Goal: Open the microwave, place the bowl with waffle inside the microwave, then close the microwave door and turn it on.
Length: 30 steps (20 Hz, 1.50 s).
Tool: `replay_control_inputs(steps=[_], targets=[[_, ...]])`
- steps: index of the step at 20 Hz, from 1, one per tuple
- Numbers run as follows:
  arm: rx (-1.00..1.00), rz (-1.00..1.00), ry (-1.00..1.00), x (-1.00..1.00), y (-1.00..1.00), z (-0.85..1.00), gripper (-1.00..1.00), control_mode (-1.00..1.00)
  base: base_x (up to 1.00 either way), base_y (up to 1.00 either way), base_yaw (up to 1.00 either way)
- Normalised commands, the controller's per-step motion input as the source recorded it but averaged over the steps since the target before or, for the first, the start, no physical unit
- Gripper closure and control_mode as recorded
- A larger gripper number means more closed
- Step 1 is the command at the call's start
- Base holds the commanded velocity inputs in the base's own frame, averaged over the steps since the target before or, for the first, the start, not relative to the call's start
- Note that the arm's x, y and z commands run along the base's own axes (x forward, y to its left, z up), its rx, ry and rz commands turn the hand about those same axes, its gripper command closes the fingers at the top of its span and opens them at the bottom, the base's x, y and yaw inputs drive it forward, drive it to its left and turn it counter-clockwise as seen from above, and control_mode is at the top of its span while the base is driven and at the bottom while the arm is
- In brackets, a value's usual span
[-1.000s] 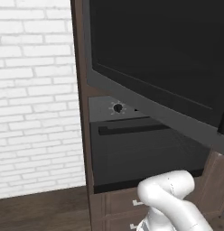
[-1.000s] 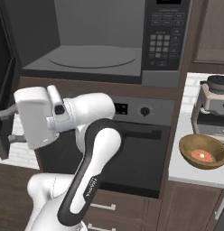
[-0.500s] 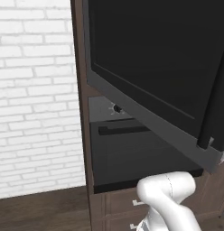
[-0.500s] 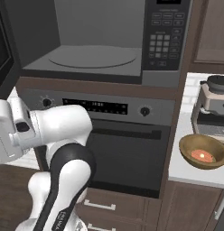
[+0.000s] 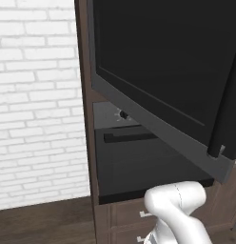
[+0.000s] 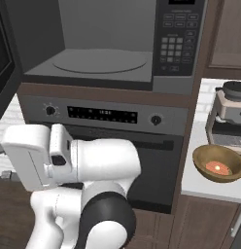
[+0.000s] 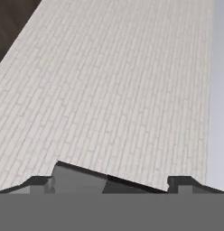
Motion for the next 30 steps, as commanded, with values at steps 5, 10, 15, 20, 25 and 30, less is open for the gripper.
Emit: replay_control_inputs(steps=[5,10,15,20,25,30], targets=[[-0.20,-0.49,0.02,0.09,-1.00,-0.49,-1.00,-1.00,0.00,0.00,0.00],[-0.19,-0.51,0.05,0.63,-1.00,-0.51,-1.00,-1.00,0.00,0.00,0.00],[-0.21,-0.38,0.15,1.00,-0.90,-0.48,-1.00,-1.00,0.00,0.00,0.00],[-0.35,-0.39,0.10,0.93,-0.61,-0.71,-1.00,-1.00,0.00,0.00,0.00],[-0.28,-0.40,0.13,0.69,-0.68,-0.93,-1.00,-1.00,0.00,0.00,0.00],[0.09,-0.32,0.39,0.44,-0.77,-0.56,-1.00,-1.00,0.00,0.00,0.00]])
